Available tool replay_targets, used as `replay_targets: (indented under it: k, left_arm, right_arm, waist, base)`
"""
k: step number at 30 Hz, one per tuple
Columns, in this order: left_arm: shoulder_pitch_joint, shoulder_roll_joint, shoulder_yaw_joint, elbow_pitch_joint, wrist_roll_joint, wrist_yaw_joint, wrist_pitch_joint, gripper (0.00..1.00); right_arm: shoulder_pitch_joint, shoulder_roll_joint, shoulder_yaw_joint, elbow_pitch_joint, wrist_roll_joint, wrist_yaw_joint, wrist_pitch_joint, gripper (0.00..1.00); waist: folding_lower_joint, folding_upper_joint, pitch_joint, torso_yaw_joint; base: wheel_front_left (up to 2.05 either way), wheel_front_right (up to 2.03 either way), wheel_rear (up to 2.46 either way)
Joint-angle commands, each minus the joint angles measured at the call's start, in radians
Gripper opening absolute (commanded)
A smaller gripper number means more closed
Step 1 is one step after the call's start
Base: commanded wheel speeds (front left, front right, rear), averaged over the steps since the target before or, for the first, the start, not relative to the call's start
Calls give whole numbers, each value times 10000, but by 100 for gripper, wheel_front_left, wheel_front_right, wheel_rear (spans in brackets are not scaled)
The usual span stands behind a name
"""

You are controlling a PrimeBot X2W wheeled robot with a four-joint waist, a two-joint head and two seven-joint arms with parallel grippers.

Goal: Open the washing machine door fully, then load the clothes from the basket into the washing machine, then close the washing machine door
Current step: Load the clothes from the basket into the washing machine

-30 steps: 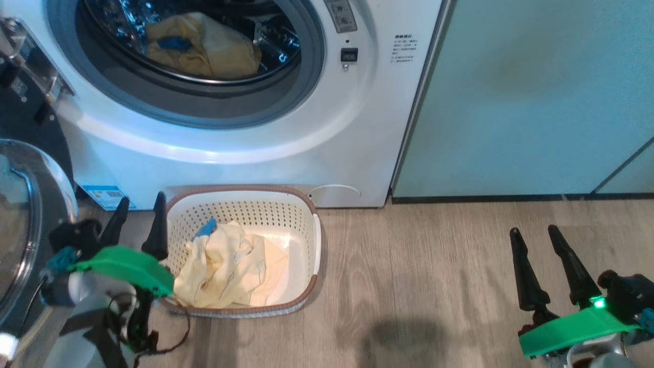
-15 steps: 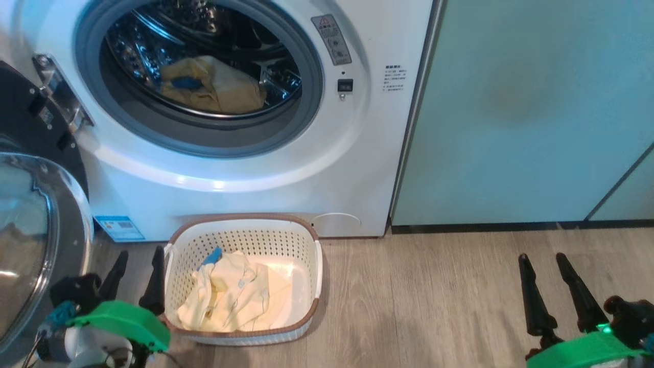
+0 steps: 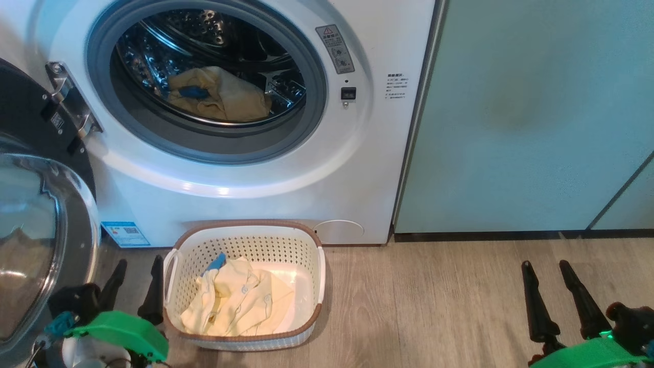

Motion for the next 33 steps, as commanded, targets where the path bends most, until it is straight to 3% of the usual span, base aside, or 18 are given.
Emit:
replay_targets:
  k: [1, 33]
  left_arm:
    - [-284, 236, 493, -351, 71, -11, -32, 100]
    - [-248, 164, 639, -413, 200, -11, -32, 100]
  right_arm:
    - [-218, -228, 189, -269, -109, 4, -95, 100]
    - [-235, -114, 175, -292, -138, 4, -95, 100]
  waist:
    - [1, -1, 9, 10]
    - [1, -1, 57, 77]
  base:
    - [0, 0, 0]
    - [0, 0, 0]
